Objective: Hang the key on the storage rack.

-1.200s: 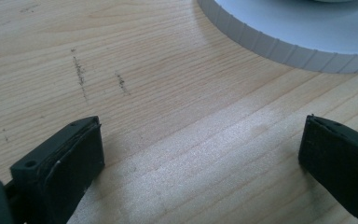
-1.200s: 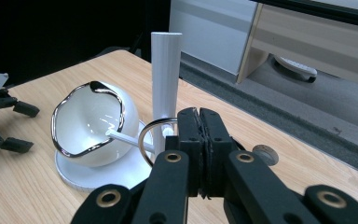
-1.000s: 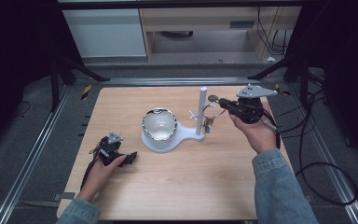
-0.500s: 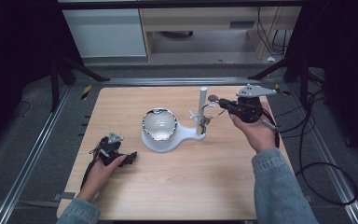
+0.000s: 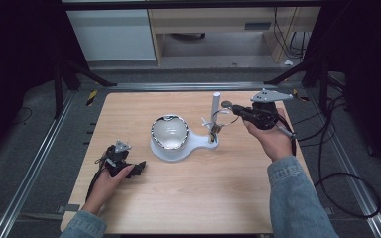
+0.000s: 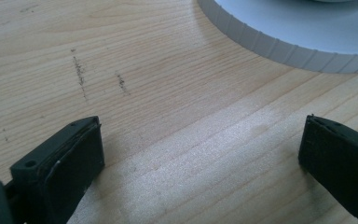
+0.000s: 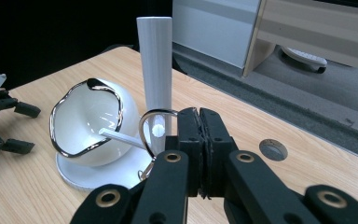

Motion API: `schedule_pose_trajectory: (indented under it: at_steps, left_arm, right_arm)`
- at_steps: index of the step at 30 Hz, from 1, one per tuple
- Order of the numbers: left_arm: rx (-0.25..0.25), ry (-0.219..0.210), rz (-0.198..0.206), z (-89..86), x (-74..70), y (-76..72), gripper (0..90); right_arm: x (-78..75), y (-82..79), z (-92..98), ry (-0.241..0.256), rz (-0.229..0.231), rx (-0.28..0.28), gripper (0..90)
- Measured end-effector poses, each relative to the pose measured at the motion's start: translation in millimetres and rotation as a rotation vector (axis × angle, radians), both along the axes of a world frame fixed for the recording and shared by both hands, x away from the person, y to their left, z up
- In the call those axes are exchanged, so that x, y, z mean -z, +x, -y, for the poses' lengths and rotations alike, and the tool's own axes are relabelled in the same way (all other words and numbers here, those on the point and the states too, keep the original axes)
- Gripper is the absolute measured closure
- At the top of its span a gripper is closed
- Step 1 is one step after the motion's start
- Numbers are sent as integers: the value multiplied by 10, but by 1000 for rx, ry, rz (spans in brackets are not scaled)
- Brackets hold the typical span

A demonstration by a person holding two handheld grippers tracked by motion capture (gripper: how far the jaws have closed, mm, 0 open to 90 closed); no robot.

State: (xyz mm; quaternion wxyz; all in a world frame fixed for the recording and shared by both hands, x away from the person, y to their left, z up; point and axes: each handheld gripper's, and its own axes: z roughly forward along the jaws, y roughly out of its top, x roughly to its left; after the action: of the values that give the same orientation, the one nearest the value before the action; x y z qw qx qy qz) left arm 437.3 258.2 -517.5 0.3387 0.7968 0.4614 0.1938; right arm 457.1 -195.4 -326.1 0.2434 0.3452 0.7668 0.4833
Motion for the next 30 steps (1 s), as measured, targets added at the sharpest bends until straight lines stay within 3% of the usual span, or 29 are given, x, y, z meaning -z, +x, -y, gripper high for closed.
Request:
schedule_pose_trajectory:
  at_steps: [30]
  left_arm:
    - [2, 1, 1, -1, 0, 1, 0]
  right_arm:
    - [71, 83, 24, 16, -41, 35, 867]
